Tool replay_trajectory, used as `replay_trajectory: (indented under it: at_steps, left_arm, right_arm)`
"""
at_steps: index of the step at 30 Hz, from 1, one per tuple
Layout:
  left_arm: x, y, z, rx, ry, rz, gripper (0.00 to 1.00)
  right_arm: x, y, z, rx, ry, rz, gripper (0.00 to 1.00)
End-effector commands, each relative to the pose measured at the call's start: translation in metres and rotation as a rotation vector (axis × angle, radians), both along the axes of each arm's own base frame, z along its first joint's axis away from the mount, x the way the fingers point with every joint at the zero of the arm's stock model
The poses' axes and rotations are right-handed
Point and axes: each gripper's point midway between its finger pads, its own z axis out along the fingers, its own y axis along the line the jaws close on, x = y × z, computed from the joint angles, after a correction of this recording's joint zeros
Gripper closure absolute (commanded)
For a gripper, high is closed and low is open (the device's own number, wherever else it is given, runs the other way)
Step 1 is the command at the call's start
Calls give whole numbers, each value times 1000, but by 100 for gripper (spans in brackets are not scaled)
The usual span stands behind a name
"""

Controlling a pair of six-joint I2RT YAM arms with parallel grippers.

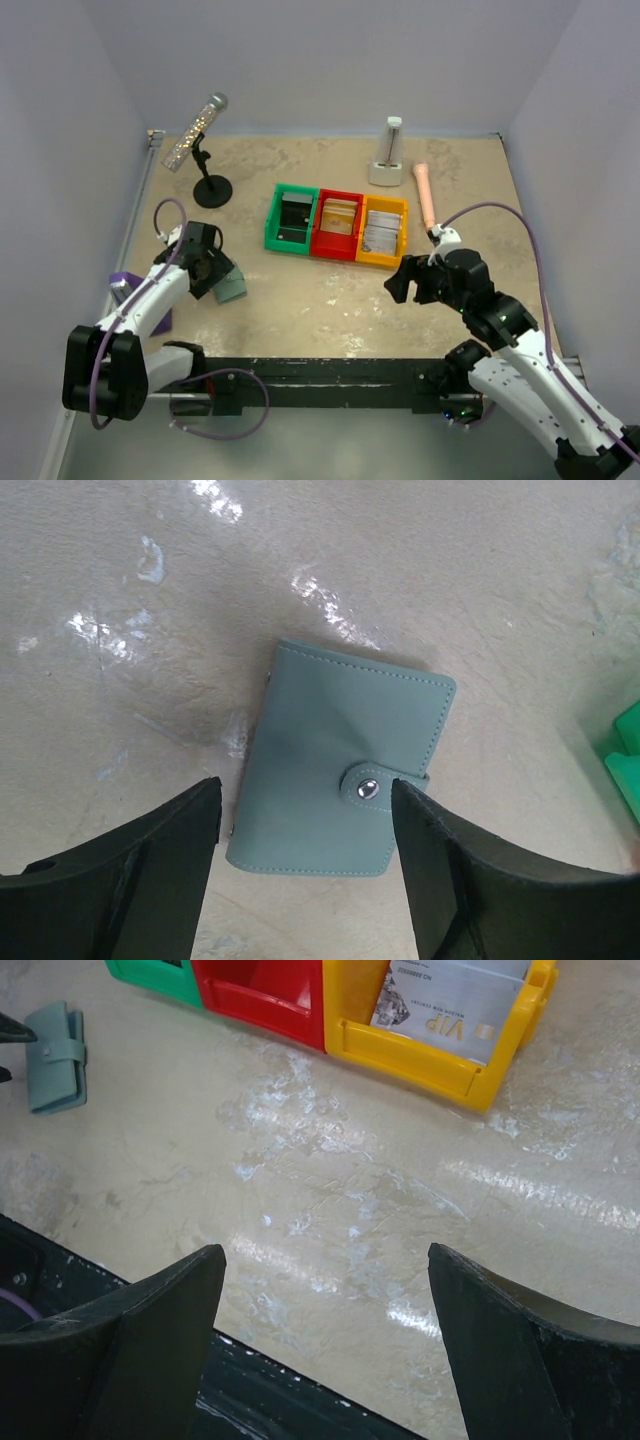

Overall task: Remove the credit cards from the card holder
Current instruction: Move the card holder to the center of the board.

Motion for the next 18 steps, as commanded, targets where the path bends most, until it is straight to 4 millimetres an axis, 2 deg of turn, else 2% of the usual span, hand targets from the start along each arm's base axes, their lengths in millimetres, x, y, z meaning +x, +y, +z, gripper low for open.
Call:
replay_trajectory:
  at_steps: [1,5,13,18]
  left_arm:
    - [-2,14,0,43,1,85,23]
    - [-3,8,-12,23,56,70,21]
    - [-9,-14,-36,-70,122,-5,37]
    - [-22,-26,-41,-68,133,-63,40]
  right_arm:
    - [3,8,11,24,-34,33,12]
    - [4,9,10,22,-29,35,12]
    - [3,8,13,29,-38,35,12]
    - [2,8,12,29,-33,39,12]
